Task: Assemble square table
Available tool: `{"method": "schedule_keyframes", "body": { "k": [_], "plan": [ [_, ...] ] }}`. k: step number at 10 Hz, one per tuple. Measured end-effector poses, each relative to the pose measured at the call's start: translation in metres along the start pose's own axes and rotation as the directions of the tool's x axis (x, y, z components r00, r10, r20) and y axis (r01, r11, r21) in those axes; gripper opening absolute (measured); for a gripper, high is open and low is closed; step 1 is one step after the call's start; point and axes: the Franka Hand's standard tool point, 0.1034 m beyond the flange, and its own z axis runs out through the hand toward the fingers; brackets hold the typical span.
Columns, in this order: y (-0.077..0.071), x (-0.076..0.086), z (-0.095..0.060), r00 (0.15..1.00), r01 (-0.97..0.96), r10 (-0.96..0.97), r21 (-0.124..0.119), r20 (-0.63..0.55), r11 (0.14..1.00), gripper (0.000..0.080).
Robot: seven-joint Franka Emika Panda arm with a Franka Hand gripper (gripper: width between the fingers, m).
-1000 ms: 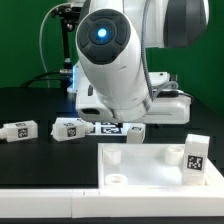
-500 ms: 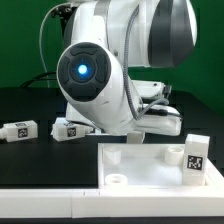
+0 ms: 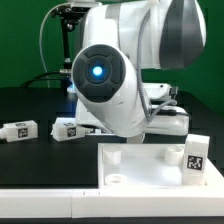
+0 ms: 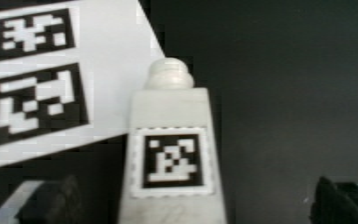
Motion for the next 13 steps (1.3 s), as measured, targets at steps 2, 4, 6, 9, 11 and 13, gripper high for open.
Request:
{"method": "schedule_keyframes", "body": {
  "k": [2, 4, 6, 9, 11, 13],
  "plan": [
    [0.005, 0.001, 0.004, 1.0, -0.01, 0.01, 0.001, -0.014, 1.0, 0.0637],
    [0.005, 0.001, 0.005, 1.0, -0.011, 0.011, 0.002, -0.014, 1.0, 0.0453],
    [0.006, 0.002, 0.005, 1.0, -0.012, 0.012, 0.002, -0.014, 1.0, 0.0283],
    [0.009, -0.012, -0.025, 0.999, 0.031, -0.031, 0.022, -0.029, 0.999, 0.0284],
    [-0.005, -0.026, -0.063, 0.99, 0.07, -0.066, 0.028, -0.122, 0.997, 0.0284],
    [-0.009, -0.028, -0.065, 0.96, 0.077, -0.067, 0.026, -0.273, 0.997, 0.0284]
  ]
}}
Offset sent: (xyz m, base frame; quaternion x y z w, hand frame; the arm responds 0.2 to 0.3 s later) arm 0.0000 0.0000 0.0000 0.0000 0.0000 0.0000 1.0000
